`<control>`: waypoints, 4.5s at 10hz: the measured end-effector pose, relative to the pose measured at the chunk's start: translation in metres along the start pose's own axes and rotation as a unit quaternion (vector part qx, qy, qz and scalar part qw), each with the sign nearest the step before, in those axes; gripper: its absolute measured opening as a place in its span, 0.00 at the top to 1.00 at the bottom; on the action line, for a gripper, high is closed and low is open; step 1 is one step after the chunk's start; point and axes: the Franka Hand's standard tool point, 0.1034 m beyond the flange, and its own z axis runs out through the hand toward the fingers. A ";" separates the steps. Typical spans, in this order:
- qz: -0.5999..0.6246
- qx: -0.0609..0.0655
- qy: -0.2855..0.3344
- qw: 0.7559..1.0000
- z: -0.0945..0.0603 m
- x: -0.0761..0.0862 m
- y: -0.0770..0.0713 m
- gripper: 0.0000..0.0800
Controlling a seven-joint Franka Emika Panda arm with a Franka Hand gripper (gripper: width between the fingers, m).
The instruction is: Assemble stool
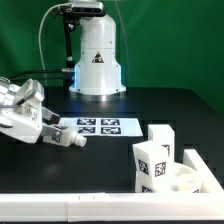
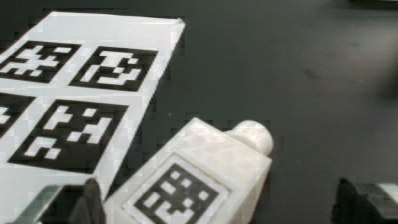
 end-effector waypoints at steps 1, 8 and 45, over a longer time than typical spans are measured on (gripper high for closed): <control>0.000 -0.001 -0.006 1.000 0.000 -0.004 -0.001 0.19; 0.027 0.001 0.003 1.000 0.012 0.010 0.029 0.19; -0.362 -0.153 0.473 0.788 0.091 -0.172 -0.240 0.58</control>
Offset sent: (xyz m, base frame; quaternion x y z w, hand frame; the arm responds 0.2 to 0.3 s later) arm -0.0211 -0.0075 0.0020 -0.0014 0.0054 0.0151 0.9999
